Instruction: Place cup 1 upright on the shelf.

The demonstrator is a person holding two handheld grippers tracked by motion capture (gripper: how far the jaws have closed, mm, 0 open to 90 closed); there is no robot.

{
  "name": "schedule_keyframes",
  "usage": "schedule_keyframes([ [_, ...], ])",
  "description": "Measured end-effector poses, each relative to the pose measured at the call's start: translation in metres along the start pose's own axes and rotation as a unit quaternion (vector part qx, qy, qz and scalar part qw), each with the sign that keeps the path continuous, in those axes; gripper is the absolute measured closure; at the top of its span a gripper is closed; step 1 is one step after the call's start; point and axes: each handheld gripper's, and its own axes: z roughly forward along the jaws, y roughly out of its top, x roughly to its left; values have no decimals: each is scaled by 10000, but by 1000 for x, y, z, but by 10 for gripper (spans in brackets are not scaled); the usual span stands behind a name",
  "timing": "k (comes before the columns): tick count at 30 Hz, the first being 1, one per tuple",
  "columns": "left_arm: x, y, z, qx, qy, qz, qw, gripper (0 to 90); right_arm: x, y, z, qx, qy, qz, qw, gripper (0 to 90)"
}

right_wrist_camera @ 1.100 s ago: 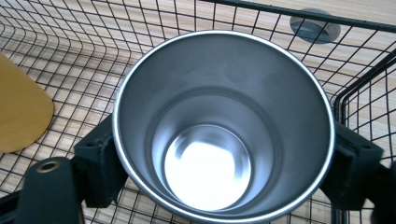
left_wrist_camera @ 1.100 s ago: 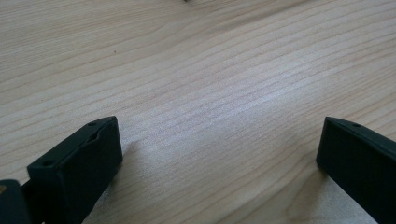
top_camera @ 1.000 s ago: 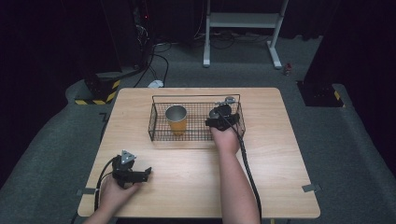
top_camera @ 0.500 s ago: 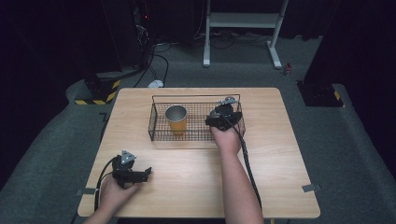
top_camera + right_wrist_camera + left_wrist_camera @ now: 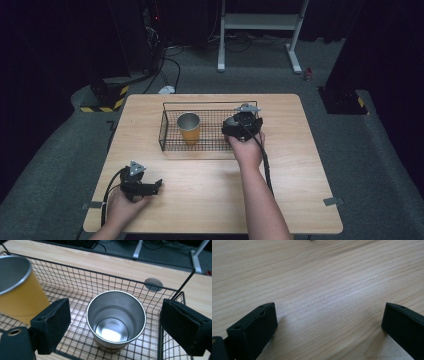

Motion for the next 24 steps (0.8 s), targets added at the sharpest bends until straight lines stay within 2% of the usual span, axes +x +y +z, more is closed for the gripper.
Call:
schedule_keyframes([
  [12,0,0,0,0,-2,-3,10000,5,7,-11,-33,-420,190,-141,9988,124],
  [24,1,0,0,19,4,28,10000,5,3,-45,-50,-474,268,-232,9982,142],
])
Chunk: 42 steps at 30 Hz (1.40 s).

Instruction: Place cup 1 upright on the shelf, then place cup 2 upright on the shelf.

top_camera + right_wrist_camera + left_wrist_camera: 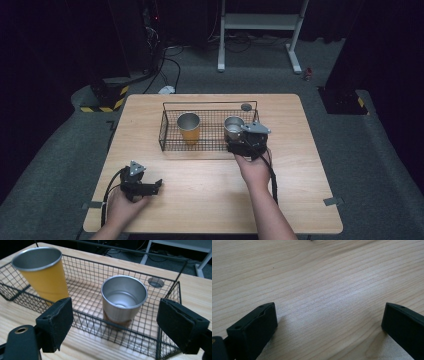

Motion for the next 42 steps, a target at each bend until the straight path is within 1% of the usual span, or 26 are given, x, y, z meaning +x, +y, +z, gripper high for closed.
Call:
schedule_keyframes([
  [6,0,0,0,-1,-8,-13,10000,5,-6,-17,-12,-9,-23,-56,10000,149],
  [7,0,0,0,-1,-1,-1,10000,5,-6,-20,-14,-4,-28,-28,10000,149],
  [11,0,0,0,0,-2,-3,10000,5,-11,-35,-19,55,-31,-56,10000,150],
  [15,0,0,0,-1,-2,-4,10000,5,-14,-48,-24,107,-39,-34,9999,150],
  [23,0,0,0,0,-4,-5,10000,4,-20,-72,-29,248,-36,-68,9997,154],
  [26,0,0,0,-2,-4,-6,10000,4,-22,-81,-30,330,-41,-35,9994,154],
  [27,0,0,0,-2,-4,-7,10000,4,-24,-87,-31,371,-40,-27,9993,154],
  [31,0,0,0,-2,-5,-6,10000,4,-28,-100,-34,447,-65,4,9990,154],
  [32,0,0,0,-2,-5,-5,10000,4,-29,-102,-35,474,-72,56,9988,154],
  [36,0,0,0,-1,-5,-5,10000,4,-34,-114,-39,540,-118,-5,9985,155],
  [38,0,0,0,-1,-5,-5,10000,4,-35,-119,-41,573,-141,34,9982,155],
  [42,0,0,0,0,-6,-3,10000,4,-40,-128,-44,632,-191,4,9978,156],
])
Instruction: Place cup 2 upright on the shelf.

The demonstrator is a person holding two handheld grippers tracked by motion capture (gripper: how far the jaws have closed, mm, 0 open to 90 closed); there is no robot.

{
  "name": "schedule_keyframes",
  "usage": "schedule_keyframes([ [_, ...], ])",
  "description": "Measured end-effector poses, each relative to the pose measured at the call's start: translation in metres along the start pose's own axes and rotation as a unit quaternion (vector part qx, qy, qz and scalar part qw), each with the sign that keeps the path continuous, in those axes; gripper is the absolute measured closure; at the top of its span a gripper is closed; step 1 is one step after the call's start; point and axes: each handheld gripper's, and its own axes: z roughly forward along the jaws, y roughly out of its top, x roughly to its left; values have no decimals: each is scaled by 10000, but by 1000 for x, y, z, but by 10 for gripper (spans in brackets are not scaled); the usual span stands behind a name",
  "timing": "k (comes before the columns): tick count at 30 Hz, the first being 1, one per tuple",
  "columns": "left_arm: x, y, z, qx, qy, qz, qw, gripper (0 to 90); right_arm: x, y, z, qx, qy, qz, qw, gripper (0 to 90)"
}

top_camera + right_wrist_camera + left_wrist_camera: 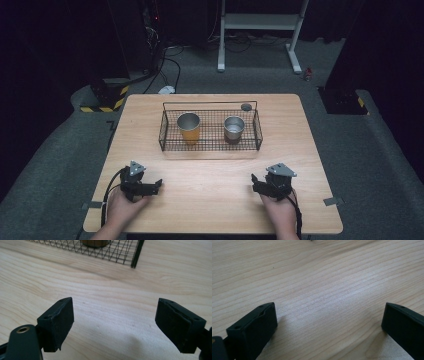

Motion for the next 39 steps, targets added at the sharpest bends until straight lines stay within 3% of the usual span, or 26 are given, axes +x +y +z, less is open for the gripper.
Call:
schedule_keyframes([
  [13,0,0,0,-1,-7,-6,10000,4,-6,-17,7,482,-147,103,9987,142],
  [17,0,0,0,-1,-10,-6,10000,4,-9,-17,8,546,-43,259,9982,138],
  [39,0,0,0,3,-17,-11,10000,3,-7,-15,10,532,-78,245,9983,134],
])
